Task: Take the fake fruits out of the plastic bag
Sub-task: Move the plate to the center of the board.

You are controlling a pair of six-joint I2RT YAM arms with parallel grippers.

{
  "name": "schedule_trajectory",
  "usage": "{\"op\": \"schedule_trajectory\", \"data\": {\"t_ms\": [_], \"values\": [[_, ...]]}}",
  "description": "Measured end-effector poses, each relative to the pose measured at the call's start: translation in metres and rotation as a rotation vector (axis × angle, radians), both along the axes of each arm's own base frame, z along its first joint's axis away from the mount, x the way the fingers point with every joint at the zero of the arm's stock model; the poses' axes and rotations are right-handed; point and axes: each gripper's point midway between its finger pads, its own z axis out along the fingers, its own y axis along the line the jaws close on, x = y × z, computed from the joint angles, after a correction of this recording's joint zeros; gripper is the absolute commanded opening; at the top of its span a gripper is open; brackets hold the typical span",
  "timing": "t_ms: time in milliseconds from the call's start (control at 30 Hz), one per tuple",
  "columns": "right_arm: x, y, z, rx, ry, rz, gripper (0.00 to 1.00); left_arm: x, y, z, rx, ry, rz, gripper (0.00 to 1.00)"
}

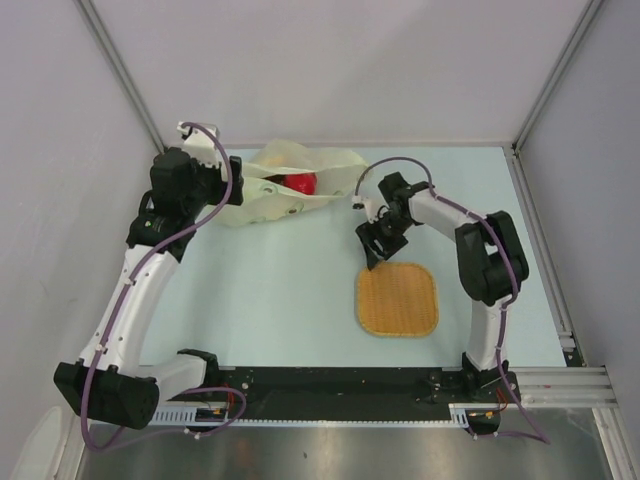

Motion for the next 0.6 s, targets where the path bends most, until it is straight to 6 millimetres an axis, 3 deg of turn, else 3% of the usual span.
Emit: {"op": "schedule_trajectory", "data": {"t_ms": [100, 267, 333, 433, 600], "values": [[0.008, -0.022, 0.015, 0.006, -0.02, -0.079, 0.73, 0.0, -0.002, 0.0, 0.008, -0.002, -0.017, 1.0], [0.007, -0.109, 0.053, -0.001, -0.072, -0.376, 0.74, -0.001, -0.01, 0.001, -0.006, -0.001, -0.061, 1.0], [-0.002, -0.133, 0.06, -0.02, -0.086, -0.452, 0.75, -0.001, -0.012, 0.001, -0.01, -0.001, -0.073, 1.0], [-0.024, -0.135, 0.051, -0.045, -0.051, -0.449, 0.75, 0.0, -0.014, 0.0, -0.015, -0.001, -0.084, 1.0], [-0.059, -0.127, 0.017, -0.086, 0.071, -0.405, 0.75, 0.002, -0.016, 0.001, -0.026, -0.009, -0.084, 1.0]]}}
